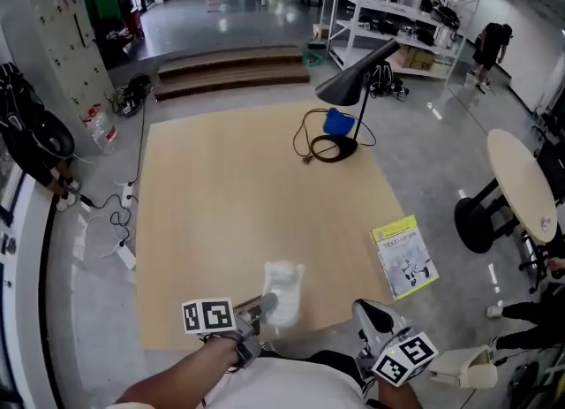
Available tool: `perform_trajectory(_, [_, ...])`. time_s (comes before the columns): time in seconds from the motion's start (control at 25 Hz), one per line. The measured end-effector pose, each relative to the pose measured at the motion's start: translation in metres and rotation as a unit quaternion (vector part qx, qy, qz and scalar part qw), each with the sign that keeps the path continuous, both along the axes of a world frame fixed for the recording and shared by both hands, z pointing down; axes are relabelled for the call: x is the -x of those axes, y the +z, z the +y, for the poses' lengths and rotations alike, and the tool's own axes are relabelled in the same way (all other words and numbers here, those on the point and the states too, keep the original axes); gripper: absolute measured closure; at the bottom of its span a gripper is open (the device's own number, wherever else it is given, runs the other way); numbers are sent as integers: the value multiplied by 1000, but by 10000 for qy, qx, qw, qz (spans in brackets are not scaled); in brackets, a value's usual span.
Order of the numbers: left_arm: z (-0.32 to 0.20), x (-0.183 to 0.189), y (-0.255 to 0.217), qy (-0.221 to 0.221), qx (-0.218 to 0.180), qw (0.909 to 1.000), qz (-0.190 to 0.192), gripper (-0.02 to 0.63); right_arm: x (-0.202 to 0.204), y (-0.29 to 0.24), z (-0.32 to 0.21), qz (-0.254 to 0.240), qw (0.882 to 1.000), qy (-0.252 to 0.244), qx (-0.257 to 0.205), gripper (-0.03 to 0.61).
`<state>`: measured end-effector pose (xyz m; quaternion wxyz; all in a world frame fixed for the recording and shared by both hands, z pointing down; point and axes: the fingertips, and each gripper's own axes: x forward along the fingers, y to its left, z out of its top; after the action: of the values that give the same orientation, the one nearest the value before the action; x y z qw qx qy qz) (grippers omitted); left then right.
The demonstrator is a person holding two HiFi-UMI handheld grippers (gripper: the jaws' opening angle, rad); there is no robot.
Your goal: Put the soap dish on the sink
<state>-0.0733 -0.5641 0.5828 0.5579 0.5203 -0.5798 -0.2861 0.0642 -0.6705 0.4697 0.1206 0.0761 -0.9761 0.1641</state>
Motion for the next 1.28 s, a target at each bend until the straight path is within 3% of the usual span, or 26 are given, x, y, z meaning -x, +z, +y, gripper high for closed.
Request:
perform_trajectory(0.12, [-4, 20, 15, -190, 107, 9998, 11, 471, 29, 7, -6, 252, 9992, -264, -168, 577])
perform_trajectory(0.28, [-10, 27, 30, -469, 234, 9981, 310, 471, 52, 24, -9, 688, 9954, -610, -255, 577])
perform_trajectory(0.56, [-27, 32, 69, -913, 592, 9919, 650, 471, 76, 28, 0, 776, 9901, -1167, -121, 577])
perform_trajectory(0.8, [-47, 31, 117, -1156, 1181, 9809, 1025, 469, 75, 35, -5, 850, 9837, -1584, -49, 577])
perform_trajectory(1.04, [-41, 27, 138, -1547, 1413, 9685, 1345, 468, 63, 41, -26, 828, 9838, -1589, 118, 577])
perform_trajectory(1.28, [-41, 34, 139, -1503, 1467, 9703, 1203, 461, 59, 37, -30, 778, 9837, -1615, 158, 577])
